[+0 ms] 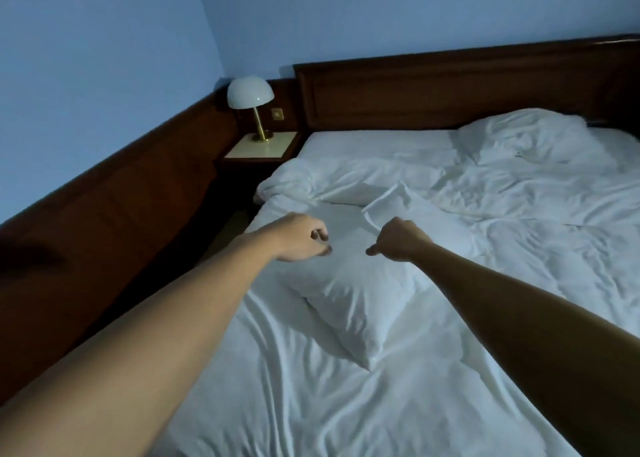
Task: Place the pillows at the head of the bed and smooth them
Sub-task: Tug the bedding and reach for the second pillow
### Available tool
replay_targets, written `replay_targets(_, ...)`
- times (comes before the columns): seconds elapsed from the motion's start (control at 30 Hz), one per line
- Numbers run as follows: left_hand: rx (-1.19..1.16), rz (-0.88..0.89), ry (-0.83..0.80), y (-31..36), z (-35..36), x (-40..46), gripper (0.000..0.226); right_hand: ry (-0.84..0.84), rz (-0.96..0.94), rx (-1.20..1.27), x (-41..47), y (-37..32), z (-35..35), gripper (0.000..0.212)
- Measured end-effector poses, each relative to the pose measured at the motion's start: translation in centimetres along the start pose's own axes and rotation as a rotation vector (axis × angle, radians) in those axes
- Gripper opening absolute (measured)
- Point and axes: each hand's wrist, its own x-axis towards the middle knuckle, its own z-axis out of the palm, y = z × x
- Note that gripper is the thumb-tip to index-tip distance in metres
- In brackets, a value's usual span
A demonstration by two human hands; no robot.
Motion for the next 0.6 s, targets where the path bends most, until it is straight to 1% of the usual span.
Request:
replay_targets(0.1, -0.001, 0.063, -0.065, -2.5, 0.3, 6.6, 0.031, -0.041, 0.128, 0.036, 3.4, 1.5, 1.3, 0.059)
replay_targets(0.23, 0.007, 0.156, -0.152, -5.3, 1.8, 14.8, 0.034, -0.001, 0.3, 0.093, 8.0, 3.2, 3.6, 0.065)
replay_targets(0.37, 0.045, 0.253, -0.214, -8.0, 5.6, 23.3, 0.039, 0.076, 0.462, 0.173, 12.6, 5.2, 7.6, 0.063)
replay_targets(0.5, 0.043, 0.296, -0.321, -11.1, 10.6, 30.0, 0.027, 0.086, 0.598, 0.182, 15.7, 7.8, 12.6, 0.056)
replay_targets(0.6, 0.023, 0.286, -0.346, -12.9, 13.3, 34.1, 0.019, 0.102, 0.726, 0.224, 17.7, 9.6, 15.6, 0.056)
